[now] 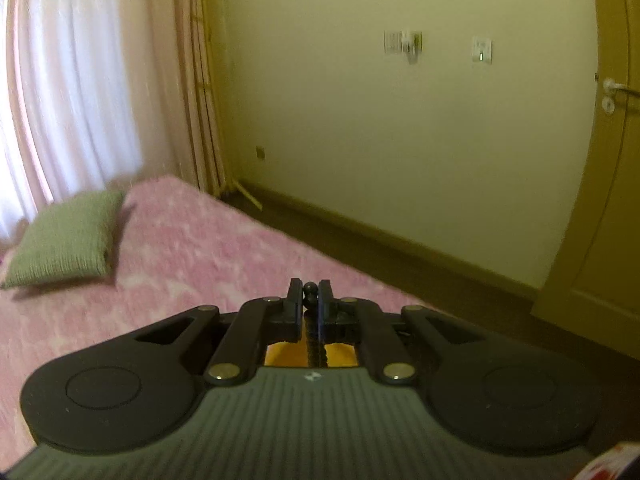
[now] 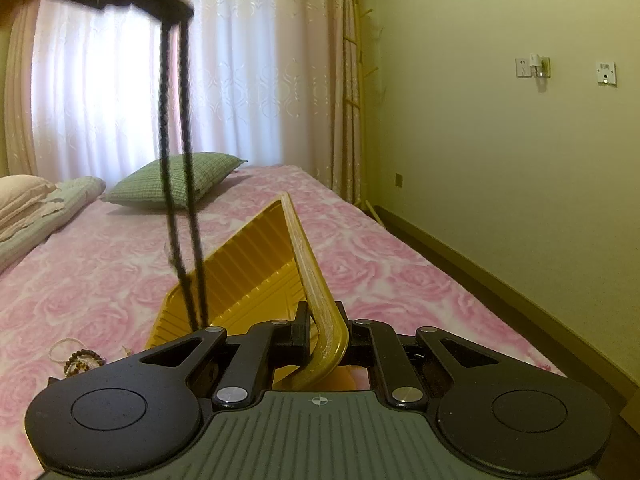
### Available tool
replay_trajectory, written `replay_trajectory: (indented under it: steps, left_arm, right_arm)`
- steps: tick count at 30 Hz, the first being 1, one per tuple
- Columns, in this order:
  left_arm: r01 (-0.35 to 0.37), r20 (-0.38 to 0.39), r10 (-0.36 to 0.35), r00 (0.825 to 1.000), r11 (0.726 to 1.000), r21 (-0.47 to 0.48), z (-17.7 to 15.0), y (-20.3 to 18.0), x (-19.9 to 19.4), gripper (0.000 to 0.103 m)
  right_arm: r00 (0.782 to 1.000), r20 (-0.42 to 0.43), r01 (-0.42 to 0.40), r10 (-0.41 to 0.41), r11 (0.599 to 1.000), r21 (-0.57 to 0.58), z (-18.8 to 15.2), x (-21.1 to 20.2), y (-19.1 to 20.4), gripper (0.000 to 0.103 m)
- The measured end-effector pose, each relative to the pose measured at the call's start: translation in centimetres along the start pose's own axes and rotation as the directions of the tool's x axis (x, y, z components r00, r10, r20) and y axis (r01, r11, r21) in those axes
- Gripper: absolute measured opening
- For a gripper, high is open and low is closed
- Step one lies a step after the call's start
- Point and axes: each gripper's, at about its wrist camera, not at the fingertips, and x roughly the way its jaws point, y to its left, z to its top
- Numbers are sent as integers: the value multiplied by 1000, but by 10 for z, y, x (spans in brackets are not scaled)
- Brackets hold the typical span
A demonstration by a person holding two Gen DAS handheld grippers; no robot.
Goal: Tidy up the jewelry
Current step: 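Lower the strand into the yellow tray and open the left gripper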
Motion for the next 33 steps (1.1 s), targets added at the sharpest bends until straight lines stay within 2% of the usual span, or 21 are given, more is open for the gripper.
replay_trajectory:
  steps: [7,13,15,21,25,33]
  left_arm:
    - [7,-129,-10,992,1000,-22,-50,2,39,6]
    - [2,-178,-12,984,998,-56,-74,10,56,7]
    - [-4,-186,-8,982,998,-63,-76,12,57,14]
    - [-37,-140,22,990,994,-103,-76,32,35,19]
    - [-91,-99,76,992,984,-153,-87,47,8,22]
    - [-210,-91,193,977,940,-269,-137,79,-38,28]
  right_arm:
    - [1000,1,-2,2,1000,3,1,-1,1,9]
    - [1000,-1,2,-2,1000,3,1,0,0,9]
    - [1000,-2,4,-4,1000,1,0,0,1,9]
    - [1000,-2,6,-6,1000,1,1,0,0,9]
    - [1000,-2,6,-6,1000,1,1,0,0,9]
    - [1000,-3,8,-8,1000,-1,1,0,0,9]
